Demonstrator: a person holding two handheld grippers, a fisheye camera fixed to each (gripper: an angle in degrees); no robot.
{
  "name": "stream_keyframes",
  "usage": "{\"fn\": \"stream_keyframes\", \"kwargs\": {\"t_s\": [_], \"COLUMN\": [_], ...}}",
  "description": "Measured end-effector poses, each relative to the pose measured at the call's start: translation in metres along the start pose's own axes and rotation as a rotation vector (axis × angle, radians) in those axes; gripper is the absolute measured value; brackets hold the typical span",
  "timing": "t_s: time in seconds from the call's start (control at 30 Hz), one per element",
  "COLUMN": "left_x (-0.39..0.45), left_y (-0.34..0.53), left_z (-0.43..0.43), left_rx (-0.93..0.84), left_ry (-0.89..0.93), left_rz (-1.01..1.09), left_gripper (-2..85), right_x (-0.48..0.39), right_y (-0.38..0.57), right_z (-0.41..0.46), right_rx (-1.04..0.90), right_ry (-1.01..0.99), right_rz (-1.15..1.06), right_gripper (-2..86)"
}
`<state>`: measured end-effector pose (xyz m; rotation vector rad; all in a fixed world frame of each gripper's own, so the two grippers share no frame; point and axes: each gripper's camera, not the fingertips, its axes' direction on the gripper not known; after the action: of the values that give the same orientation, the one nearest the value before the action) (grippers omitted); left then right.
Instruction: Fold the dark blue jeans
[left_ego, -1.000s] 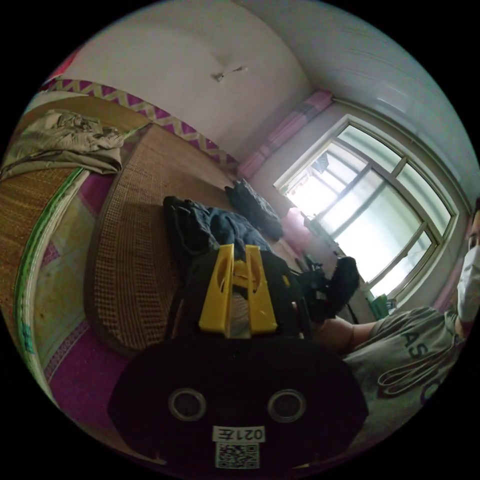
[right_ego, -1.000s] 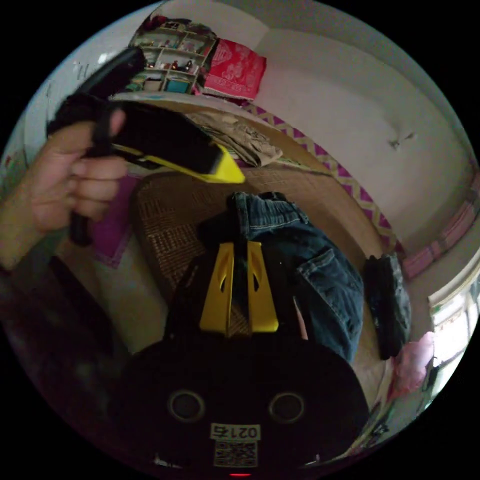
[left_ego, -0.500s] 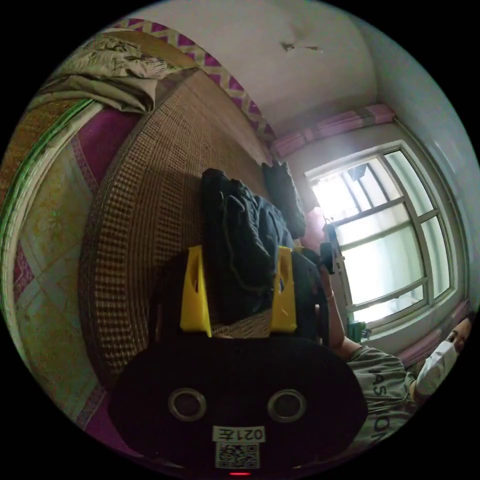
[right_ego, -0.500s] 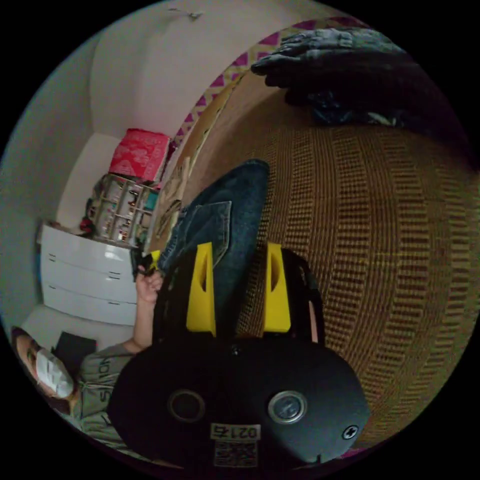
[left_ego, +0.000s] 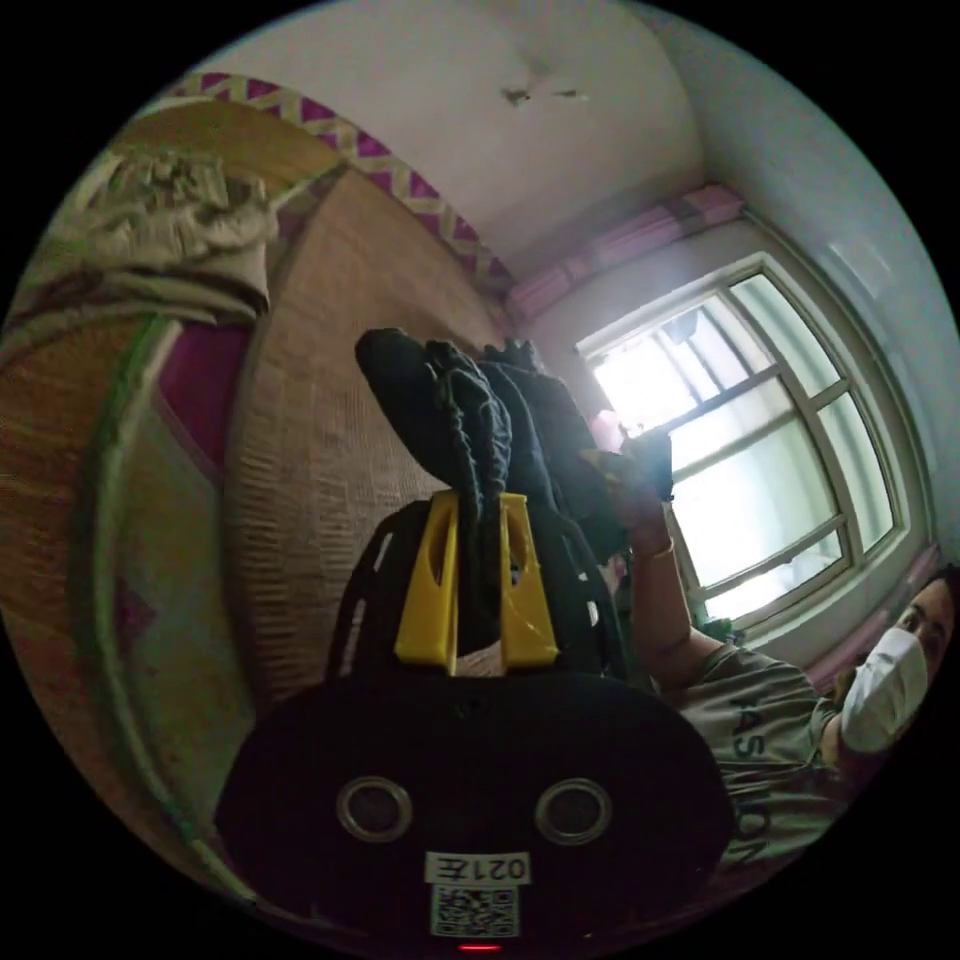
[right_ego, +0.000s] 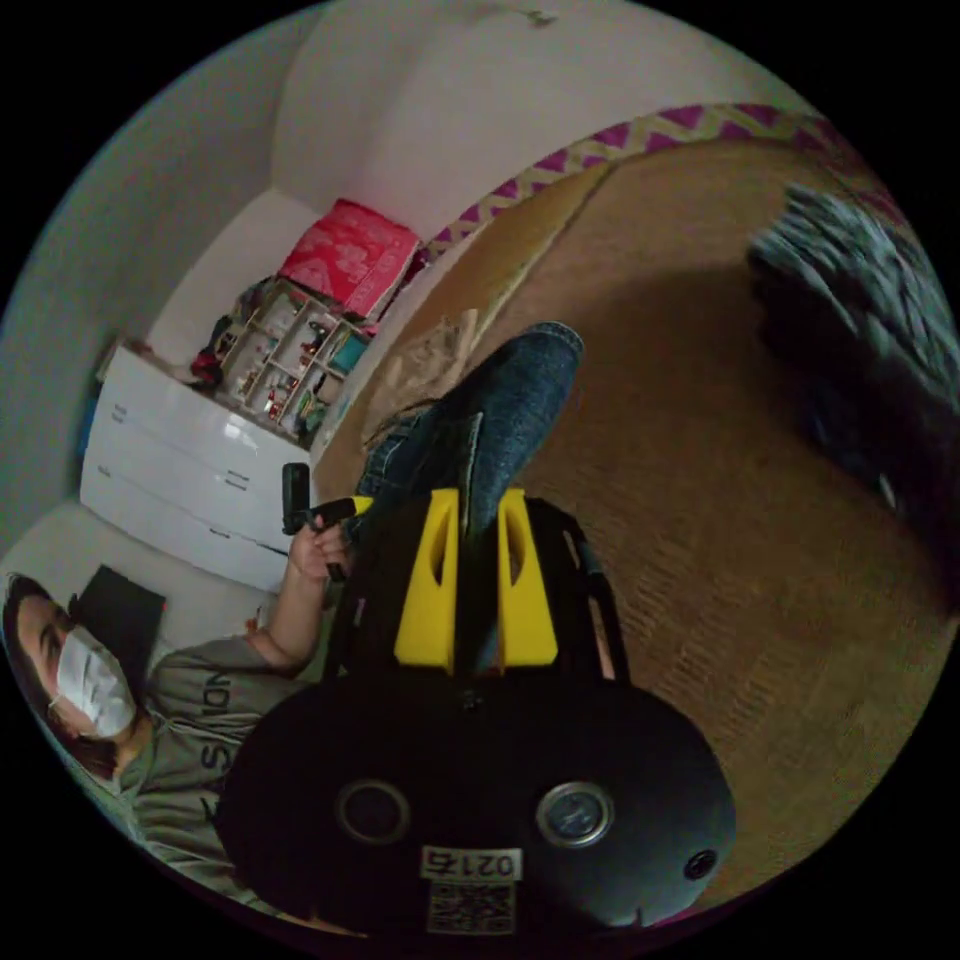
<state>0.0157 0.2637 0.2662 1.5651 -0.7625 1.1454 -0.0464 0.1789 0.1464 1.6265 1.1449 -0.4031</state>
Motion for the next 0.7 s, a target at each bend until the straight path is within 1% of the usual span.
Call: {"fn": "stream_keyframes", "kwargs": {"t_s": [0.07, 0.13, 0.17, 0.23, 0.27, 0.33, 0.37, 0.43, 0.5, 0.57, 0.63, 0.7], "left_x": [-0.002, -0.009, -0.012, -0.028, -0.034, -0.064, -0.074, -0.122, -0.151, -0.160, -0.149, -0.129], "left_y": [-0.021, -0.057, -0.067, -0.105, -0.113, -0.137, -0.140, -0.137, -0.122, -0.103, -0.078, -0.064], "left_z": [-0.048, -0.111, -0.127, -0.181, -0.192, -0.229, -0.236, -0.253, -0.260, -0.265, -0.265, -0.257], "left_rx": [0.064, 0.133, 0.150, 0.220, 0.235, 0.295, 0.311, 0.369, 0.379, 0.408, 0.440, 0.429], "left_ry": [-0.039, -0.131, -0.154, -0.230, -0.249, -0.292, -0.304, -0.365, -0.400, -0.409, -0.411, -0.404], "left_rz": [0.021, 0.037, 0.034, 0.003, -0.007, -0.079, -0.096, -0.227, -0.294, -0.290, -0.221, -0.147], "left_gripper": [5.8, 5.8, 5.8, 6.0, 6.1, 7.0, 7.3, 11.0, 12.5, 12.5, 11.7, 11.1], "right_x": [-0.028, -0.065, -0.074, -0.104, -0.111, -0.135, -0.137, -0.140, -0.133, -0.118, -0.091, -0.071], "right_y": [-0.043, -0.106, -0.122, -0.184, -0.199, -0.244, -0.251, -0.261, -0.253, -0.236, -0.201, -0.168], "right_z": [0.027, 0.077, 0.091, 0.149, 0.164, 0.222, 0.236, 0.282, 0.304, 0.314, 0.307, 0.293], "right_rx": [-0.015, -0.021, -0.018, 0.002, 0.013, 0.050, 0.066, 0.115, 0.097, 0.063, 0.018, 0.002], "right_ry": [-0.023, -0.051, -0.061, -0.107, -0.110, -0.098, -0.070, 0.118, 0.211, 0.250, 0.262, 0.265], "right_rz": [-0.070, -0.146, -0.154, -0.171, -0.177, -0.183, -0.168, -0.131, -0.138, -0.173, -0.215, -0.248], "right_gripper": [6.2, 6.2, 6.2, 6.4, 6.5, 7.8, 8.2, 11.4, 12.8, 13.0, 12.9, 12.8]}}
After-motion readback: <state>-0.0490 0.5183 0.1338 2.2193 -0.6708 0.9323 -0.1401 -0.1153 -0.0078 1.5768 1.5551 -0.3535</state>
